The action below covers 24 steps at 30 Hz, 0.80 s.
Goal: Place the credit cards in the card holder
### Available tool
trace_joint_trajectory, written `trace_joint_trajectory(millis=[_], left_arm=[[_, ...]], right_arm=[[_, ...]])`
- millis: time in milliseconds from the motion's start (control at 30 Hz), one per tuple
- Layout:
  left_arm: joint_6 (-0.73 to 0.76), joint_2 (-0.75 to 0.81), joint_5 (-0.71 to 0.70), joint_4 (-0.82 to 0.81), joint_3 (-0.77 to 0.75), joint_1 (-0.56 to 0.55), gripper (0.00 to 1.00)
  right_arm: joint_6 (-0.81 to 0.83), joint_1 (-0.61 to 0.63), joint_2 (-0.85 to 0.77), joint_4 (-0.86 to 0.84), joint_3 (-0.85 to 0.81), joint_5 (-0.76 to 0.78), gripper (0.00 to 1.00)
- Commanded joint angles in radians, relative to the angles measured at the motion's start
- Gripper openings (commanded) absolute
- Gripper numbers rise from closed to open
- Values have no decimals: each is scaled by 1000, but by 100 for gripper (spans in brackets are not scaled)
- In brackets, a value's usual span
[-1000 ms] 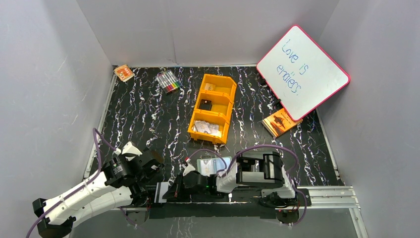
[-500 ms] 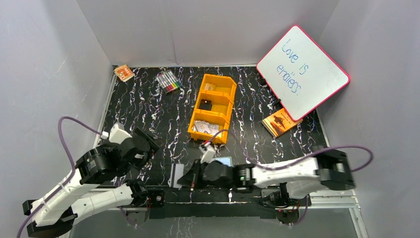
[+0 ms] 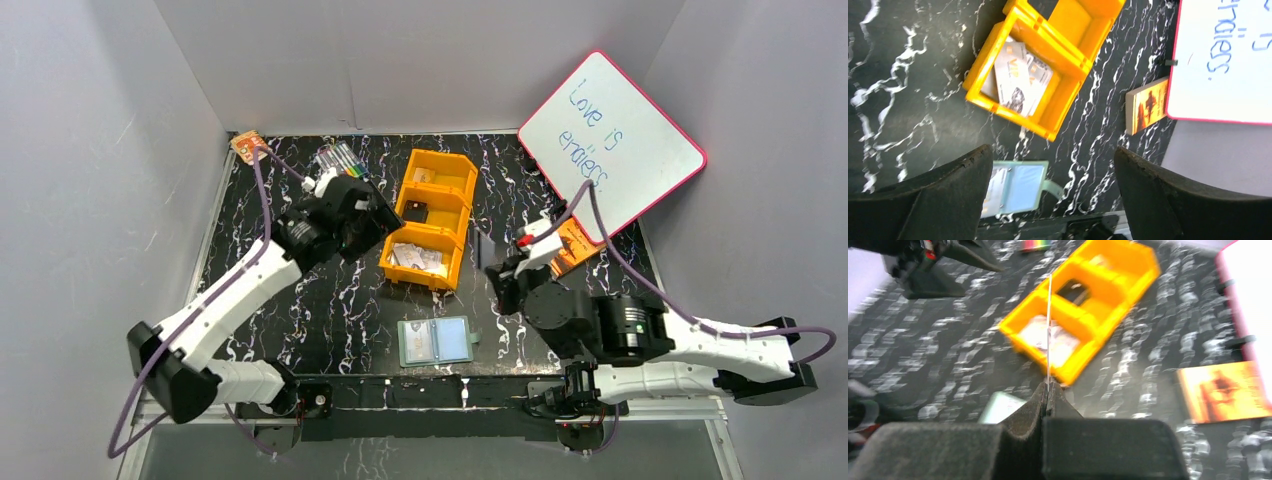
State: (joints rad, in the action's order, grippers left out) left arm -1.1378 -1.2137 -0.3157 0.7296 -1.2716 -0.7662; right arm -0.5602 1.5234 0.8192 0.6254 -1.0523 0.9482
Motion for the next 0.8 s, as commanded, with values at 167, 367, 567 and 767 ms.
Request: trace_joint_trajectory(millis=[167,367,567,767], left_arm=[[-64,123,381,-398,185,119,89],[-30,322,330,-286,253,120,92],[56,445,491,-405,378,120,92],[145,409,616,-370,335,121,91]], right_arm=[[1299,1,-89,-905,300,226,0],[1736,-1,-46,-1243,407,71,0],[1910,-38,-76,-1289,478,-166,0],[1883,-40,-83,-1154,452,-253,0]])
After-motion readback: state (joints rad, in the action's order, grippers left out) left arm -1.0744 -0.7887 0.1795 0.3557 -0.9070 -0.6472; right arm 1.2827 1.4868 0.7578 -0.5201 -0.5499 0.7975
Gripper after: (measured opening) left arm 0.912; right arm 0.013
